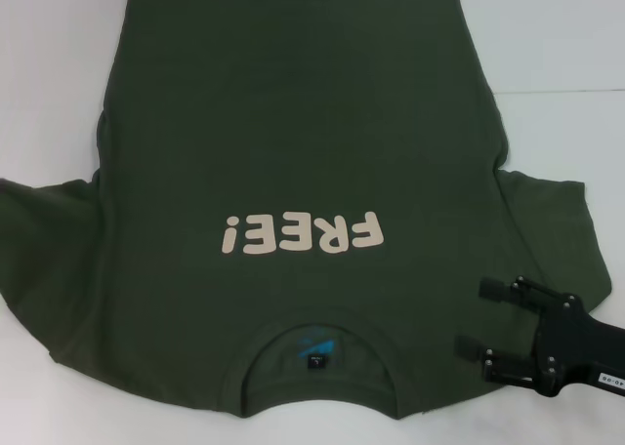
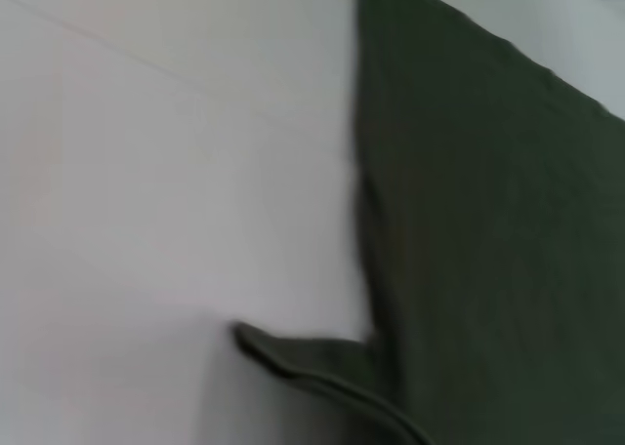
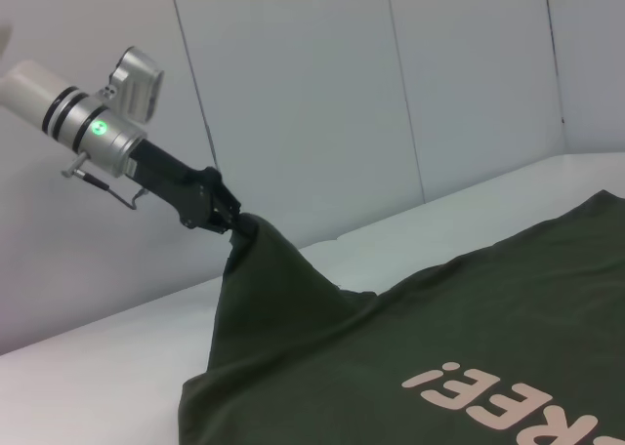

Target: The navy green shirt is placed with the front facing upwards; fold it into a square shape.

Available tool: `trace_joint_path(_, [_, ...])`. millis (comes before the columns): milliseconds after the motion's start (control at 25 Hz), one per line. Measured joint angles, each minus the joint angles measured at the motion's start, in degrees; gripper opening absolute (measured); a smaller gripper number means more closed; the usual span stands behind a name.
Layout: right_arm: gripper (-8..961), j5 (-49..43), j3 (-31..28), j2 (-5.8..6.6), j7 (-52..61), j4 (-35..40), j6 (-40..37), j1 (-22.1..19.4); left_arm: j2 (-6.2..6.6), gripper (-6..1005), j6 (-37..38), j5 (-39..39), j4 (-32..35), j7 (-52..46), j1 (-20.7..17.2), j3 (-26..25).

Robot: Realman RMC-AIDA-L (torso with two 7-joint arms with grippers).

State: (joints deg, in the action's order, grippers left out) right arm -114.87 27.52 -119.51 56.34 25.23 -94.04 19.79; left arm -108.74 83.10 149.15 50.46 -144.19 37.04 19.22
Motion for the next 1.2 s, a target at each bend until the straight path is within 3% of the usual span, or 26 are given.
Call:
trace_joint_path(120, [927,0.0,0.12,0.0,0.0,0.0,0.01,-0.01,-0.54,39,3.73,-2.74,-1.08,-0.87,1.47,0.12])
trace_joint_path(240, [927,-0.01,0.29,-0.08,0.0,0.0,0.01,-0.02,-1.86,38,6.06,-6.68,-3.5,-0.52,2.75,0.76])
trace_joint_path(480, [927,0.0,0.49,-0.16,0.0,-0.19,-0.02,0.29,-7.05,38,2.51,-8.44,-8.55,1.58,4.3,4.69])
trace_joint_path(600, [927,0.0,0.52,-0.18,0.0,-0.23,-0.04,0.4,-8.9,38,-0.11,-8.66,-10.71,2.45,4.41,4.91])
trace_joint_path(840, [928,0.0,0.52,-0.18,0.0,-0.27,-0.2,0.52,-9.83,39,-4.76,-10.78,-14.91,3.48,4.21,4.89])
trace_joint_path(1200, [927,0.0,0.49,-0.18,0.0,-0.38,-0.35,0.51,-9.46,60,-7.75,-11.0,-15.61,3.92,3.99,4.81])
